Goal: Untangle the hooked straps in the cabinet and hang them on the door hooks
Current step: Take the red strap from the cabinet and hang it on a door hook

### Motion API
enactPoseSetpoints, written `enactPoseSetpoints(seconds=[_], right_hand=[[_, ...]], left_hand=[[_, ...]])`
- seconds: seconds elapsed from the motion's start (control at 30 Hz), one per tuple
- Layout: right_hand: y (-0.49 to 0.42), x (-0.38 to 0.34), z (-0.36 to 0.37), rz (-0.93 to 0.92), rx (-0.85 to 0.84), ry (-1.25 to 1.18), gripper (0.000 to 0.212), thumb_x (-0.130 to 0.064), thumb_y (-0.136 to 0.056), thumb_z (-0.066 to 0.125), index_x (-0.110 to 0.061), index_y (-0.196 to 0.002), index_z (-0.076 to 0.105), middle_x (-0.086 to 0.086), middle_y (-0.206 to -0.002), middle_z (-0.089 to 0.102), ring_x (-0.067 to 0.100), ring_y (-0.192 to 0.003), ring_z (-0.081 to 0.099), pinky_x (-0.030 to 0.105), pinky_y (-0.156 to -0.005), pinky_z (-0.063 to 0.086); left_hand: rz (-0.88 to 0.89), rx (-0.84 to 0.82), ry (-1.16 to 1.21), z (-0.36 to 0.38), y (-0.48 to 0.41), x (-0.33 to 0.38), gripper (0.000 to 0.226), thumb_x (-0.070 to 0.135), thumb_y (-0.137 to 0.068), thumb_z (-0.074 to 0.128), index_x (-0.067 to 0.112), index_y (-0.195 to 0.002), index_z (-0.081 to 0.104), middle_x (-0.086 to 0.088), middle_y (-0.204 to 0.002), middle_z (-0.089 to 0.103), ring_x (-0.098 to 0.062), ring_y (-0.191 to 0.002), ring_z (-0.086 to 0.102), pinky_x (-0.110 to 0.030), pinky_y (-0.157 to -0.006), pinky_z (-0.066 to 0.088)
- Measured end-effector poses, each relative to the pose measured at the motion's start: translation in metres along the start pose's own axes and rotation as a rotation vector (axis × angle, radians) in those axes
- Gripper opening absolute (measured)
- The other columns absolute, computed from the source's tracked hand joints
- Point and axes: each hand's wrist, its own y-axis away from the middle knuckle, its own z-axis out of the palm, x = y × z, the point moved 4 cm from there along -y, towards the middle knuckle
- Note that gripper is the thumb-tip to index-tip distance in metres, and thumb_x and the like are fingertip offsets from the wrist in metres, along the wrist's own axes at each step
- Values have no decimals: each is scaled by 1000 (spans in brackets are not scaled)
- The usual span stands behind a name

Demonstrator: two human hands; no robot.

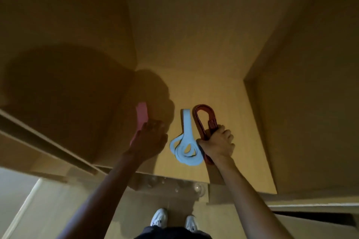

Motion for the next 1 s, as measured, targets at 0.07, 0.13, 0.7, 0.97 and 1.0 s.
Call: enactPoseSetpoints(seconds=[0.07, 0.13, 0.7, 0.97, 1.0], right_hand=[[-4, -5, 2, 14, 17, -51, 69, -42, -75, 69, -5, -125, 40, 15, -128, 43, 33, -120, 40, 44, -95, 40], [-5, -7, 5, 8, -3, -86, 52, -37, -82, 63, -3, -119, 48, 16, -124, 45, 35, -116, 45, 42, -91, 43], [67, 111, -37, 310, 99, -543, 17, -12, -79, 56, -8, -93, 65, 10, -80, 70, 29, -77, 65, 32, -64, 50], [155, 230, -31, 416, 186, -751, 25, -11, -75, 49, -21, -97, 56, 5, -64, 60, 24, -55, 58, 40, -55, 52], [170, 249, -28, 446, 213, -720, 22, -18, -72, 50, -25, -93, 55, 3, -63, 59, 25, -56, 57, 42, -57, 52]], left_hand=[[38, -17, 9, 1, -8, -9, 63, 51, -82, 26, 10, -120, 54, -12, -121, 54, -35, -110, 54, -45, -89, 49], [46, -67, 28, 0, -14, -17, 55, 50, -86, 34, 14, -122, 53, -8, -122, 53, -30, -110, 54, -42, -91, 47], [370, -314, 120, 44, -43, 80, 34, 25, -91, 52, 11, -122, 55, -12, -123, 52, -27, -113, 51, -31, -101, 38], [634, -436, -1, 108, 18, 191, 33, 30, -92, 49, 18, -122, 52, -6, -124, 53, -24, -115, 52, -39, -101, 43], [663, -454, -7, 117, 34, 206, 32, 31, -92, 48, 19, -121, 52, -5, -123, 53, -23, -114, 52, -40, -100, 44]])
